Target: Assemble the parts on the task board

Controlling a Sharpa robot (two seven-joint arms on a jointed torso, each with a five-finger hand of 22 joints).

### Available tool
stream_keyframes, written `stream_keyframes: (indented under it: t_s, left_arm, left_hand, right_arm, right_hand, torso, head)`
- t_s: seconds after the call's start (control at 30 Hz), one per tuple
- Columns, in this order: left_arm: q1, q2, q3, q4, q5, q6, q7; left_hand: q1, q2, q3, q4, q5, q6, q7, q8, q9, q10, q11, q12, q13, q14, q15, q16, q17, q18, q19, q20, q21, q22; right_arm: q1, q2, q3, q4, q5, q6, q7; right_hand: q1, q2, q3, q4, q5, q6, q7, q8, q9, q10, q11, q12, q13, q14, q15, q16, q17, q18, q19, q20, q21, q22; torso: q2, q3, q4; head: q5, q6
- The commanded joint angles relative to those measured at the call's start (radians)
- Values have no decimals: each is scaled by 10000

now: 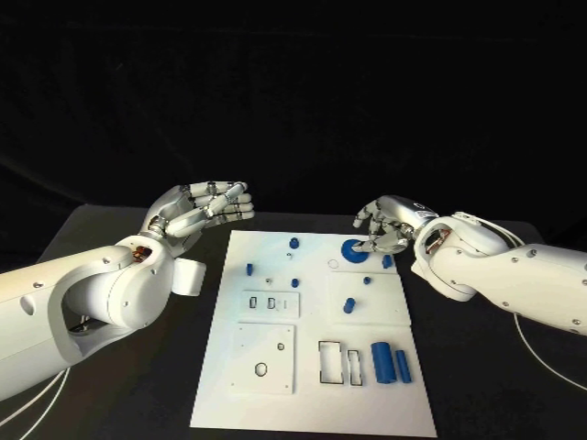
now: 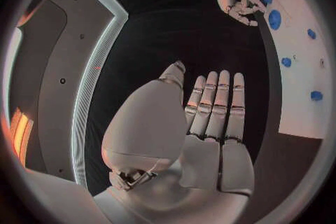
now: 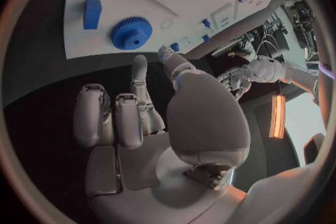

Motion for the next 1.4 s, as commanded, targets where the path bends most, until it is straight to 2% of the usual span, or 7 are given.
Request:
stream_keyframes:
  t_s: [0.03, 0.23, 0.77, 0.83, 1.0, 1.23, 1.4]
  left_arm:
    - [13, 14, 7, -4, -22, 222, 24]
    - [12, 29, 7, -25, -22, 244, 7]
    - [12, 41, 6, -38, -22, 258, -27]
    - [12, 49, 6, -36, -22, 265, -28]
    - [12, 44, 7, -32, -22, 271, -40]
    - [12, 40, 7, -33, -22, 285, -64]
    - [12, 38, 7, -35, -22, 293, -75]
  left_hand:
    - [18, -21, 13, 33, -36, -39, 149, -51, -11, -4, 47, -27, 9, -39, -3, -50, 16, 107, 77, 24, -28, -17]
    - [18, -21, 13, 33, -36, -39, 149, -51, -11, -4, 47, -27, 9, -39, -3, -50, 16, 107, 77, 24, -28, -17]
    - [28, -24, 15, 26, -37, -41, 151, -55, -15, -6, 52, -48, 9, -58, 2, -68, 16, 105, 79, 27, -36, -26]
    - [36, -25, 16, 22, -34, -43, 153, -58, -17, -5, 54, -60, 10, -68, 5, -78, 15, 104, 80, 29, -41, -31]
    - [40, -23, 19, 20, -32, -47, 155, -61, -19, -8, 57, -71, 9, -77, 8, -86, 15, 102, 77, 30, -48, -37]
    - [40, -22, 19, 21, -32, -49, 157, -63, -20, -9, 58, -77, 9, -82, 10, -91, 15, 101, 74, 31, -53, -40]
    - [40, -22, 19, 21, -32, -49, 157, -63, -20, -9, 58, -77, 9, -82, 10, -91, 15, 101, 74, 31, -53, -40]
  right_arm:
    - [5, -37, 2, -43, 857, 811, -144]
    - [-15, 150, -5, -416, 986, 1115, -221]
    - [-154, 688, -24, -1084, 1083, 1400, -287]
    - [-161, 730, -25, -1138, 1078, 1463, -300]
    - [-178, 764, -26, -1217, 1056, 1488, -340]
    - [-194, 796, -27, -1268, 1032, 1520, -365]
    - [-226, 822, -28, -1279, 901, 1549, -354]
  right_hand:
    - [501, 160, -600, 396, 227, -249, 6, 256, 143, -376, -6, 1777, 1665, 530, -40, 262, 478, -224, 190, -5, 140, 256]
    - [977, 195, -1003, 1033, 468, -505, 57, 531, 187, 140, 18, 5238, 4927, 642, 19, 619, 1199, -288, 352, 32, 326, 603]
    - [1294, 242, -1159, 1466, 635, -609, 101, 667, 117, 579, 68, 6706, 6305, 732, 72, 844, 1728, -344, 484, 82, 488, 879]
    - [1350, 257, -1139, 1528, 665, -583, 102, 704, 103, 702, 72, 6992, 6581, 782, 78, 938, 1983, -371, 550, 88, 567, 992]
    - [1433, 292, -1074, 1614, 681, -520, 102, 766, 79, 914, 75, 7445, 7018, 831, 87, 1035, 2243, -405, 631, 98, 669, 1139]
    - [1660, 524, -499, 1750, 547, -320, 110, 849, -32, 1157, 81, 8025, 7577, 859, 102, 1108, 2423, -438, 708, 115, 780, 1309]
    - [1831, 488, 303, 1748, 484, 148, 25, 929, -137, 1275, 7, 8290, 7833, 866, 44, 1131, 2481, -445, 725, 72, 812, 1379]
  torso:
    - [7, 38, -35]
    - [13, 24, -10]
    - [4, 7, -2]
    - [4, 4, -4]
    - [7, 13, -17]
    - [7, 12, 1]
    - [6, 21, 3]
  head:
    - [-4, -3]
    - [-34, -10]
    - [-24, -75]
    - [-116, -106]
    - [-41, -115]
    - [-71, -150]
    - [-36, -185]
